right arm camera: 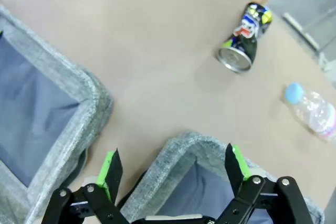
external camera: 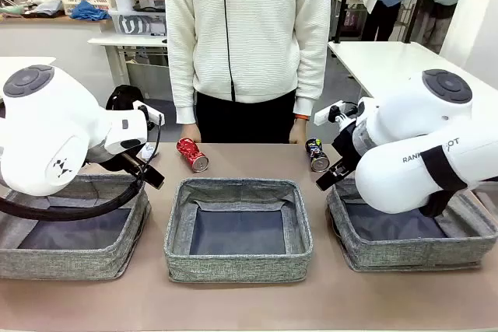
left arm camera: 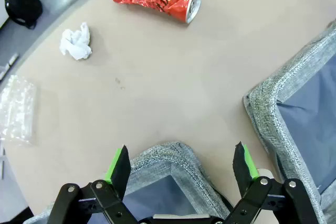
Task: Sort the waste into the appropriate baskets.
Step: Pick up the waste item pointed out by the person.
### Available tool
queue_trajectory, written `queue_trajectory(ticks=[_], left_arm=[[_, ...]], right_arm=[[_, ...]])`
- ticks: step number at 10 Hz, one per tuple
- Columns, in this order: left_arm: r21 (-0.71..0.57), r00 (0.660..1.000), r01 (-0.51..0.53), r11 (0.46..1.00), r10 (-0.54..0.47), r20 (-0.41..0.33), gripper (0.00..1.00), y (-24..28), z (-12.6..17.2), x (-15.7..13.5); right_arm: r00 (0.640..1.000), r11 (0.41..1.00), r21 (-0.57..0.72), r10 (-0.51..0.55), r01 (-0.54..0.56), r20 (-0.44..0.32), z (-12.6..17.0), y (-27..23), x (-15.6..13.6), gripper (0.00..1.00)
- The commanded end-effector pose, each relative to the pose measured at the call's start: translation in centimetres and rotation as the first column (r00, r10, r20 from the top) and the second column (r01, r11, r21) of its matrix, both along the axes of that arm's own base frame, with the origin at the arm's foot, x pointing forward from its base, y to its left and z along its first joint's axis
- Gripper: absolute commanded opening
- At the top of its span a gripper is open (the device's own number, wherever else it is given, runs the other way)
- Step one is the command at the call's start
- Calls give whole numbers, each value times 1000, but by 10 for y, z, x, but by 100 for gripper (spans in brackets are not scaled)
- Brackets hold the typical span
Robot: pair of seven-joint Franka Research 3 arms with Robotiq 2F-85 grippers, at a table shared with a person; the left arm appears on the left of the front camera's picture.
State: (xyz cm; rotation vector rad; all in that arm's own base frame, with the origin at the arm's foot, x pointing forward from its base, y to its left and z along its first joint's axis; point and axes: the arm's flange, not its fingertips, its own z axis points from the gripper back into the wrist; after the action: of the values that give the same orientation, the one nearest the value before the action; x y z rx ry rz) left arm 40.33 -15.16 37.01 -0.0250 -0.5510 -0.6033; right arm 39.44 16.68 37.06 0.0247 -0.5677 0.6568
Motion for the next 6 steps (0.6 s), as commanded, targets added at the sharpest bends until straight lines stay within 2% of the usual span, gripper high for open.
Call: queue_trajectory(ticks=[1, 6], left_arm=[[0, 1000, 0, 1000, 0, 0, 100, 0, 0, 0], [0, 1000, 0, 1000, 0, 0, 100, 0, 0, 0]], right_arm=[[1000, 1000, 0, 0, 0, 0, 0, 0, 0, 100], [1000, 1000, 0, 0, 0, 0, 0, 0, 0, 100]])
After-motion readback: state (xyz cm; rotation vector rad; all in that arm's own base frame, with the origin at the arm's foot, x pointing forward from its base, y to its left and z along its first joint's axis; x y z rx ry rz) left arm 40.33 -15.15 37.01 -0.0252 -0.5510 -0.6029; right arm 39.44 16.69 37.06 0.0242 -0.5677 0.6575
